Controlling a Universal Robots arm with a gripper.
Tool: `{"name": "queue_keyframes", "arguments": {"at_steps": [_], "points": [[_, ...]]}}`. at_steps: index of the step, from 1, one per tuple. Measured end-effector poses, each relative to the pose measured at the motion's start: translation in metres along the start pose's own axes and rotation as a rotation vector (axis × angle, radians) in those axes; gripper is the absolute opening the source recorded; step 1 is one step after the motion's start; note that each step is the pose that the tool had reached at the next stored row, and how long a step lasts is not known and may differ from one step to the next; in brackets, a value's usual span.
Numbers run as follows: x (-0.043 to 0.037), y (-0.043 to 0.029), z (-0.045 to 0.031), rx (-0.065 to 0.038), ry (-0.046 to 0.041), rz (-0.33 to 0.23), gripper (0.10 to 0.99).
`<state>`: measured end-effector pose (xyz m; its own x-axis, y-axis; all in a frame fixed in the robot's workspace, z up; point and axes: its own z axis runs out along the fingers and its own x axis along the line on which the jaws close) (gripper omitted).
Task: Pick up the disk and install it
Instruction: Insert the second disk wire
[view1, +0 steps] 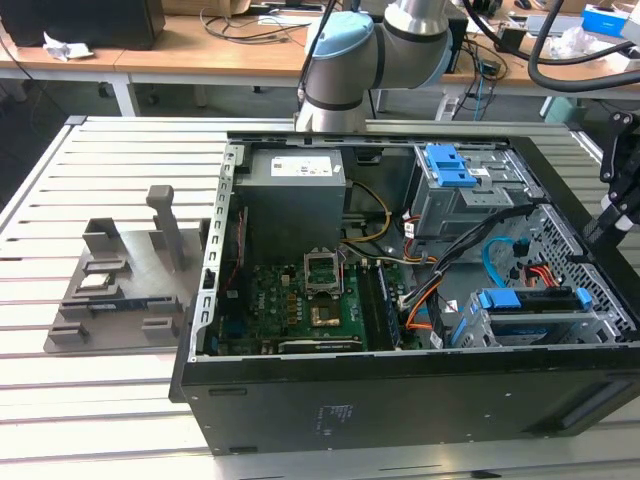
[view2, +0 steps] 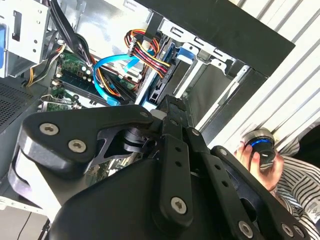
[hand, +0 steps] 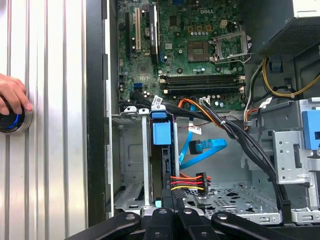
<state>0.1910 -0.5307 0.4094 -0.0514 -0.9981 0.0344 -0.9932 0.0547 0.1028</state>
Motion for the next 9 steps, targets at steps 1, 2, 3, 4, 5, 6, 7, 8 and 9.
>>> {"name": "queue_keyframes", "arguments": {"at_steps": [1, 2, 3, 4, 5, 6, 7, 8, 9], "points": [[0.0000, 0.0000, 0.0000, 0.000, 0.0000, 0.000, 0.106], [0.0000, 0.0000, -0.0001, 0.000, 0.0000, 0.000, 0.106], [0.0000, 0.0000, 0.0000, 0.000, -0.0001, 0.000, 0.114], [0.0000, 0.0000, -0.0001, 0.000, 0.0000, 0.000, 0.114], [0.0000, 0.0000, -0.0001, 0.000, 0.0000, 0.000, 0.235], [0.0000, 0.0000, -0.0001, 0.000, 0.0000, 0.000, 0.294], [0.0000, 0.0000, -0.0001, 0.000, 0.0000, 0.000, 0.294], [-0.0001, 0.0001, -0.0002, 0.000, 0.0002, 0.000, 0.361], [-0.0025, 0.0009, -0.0003, 0.000, 0.0003, 0.000, 0.361]]}}
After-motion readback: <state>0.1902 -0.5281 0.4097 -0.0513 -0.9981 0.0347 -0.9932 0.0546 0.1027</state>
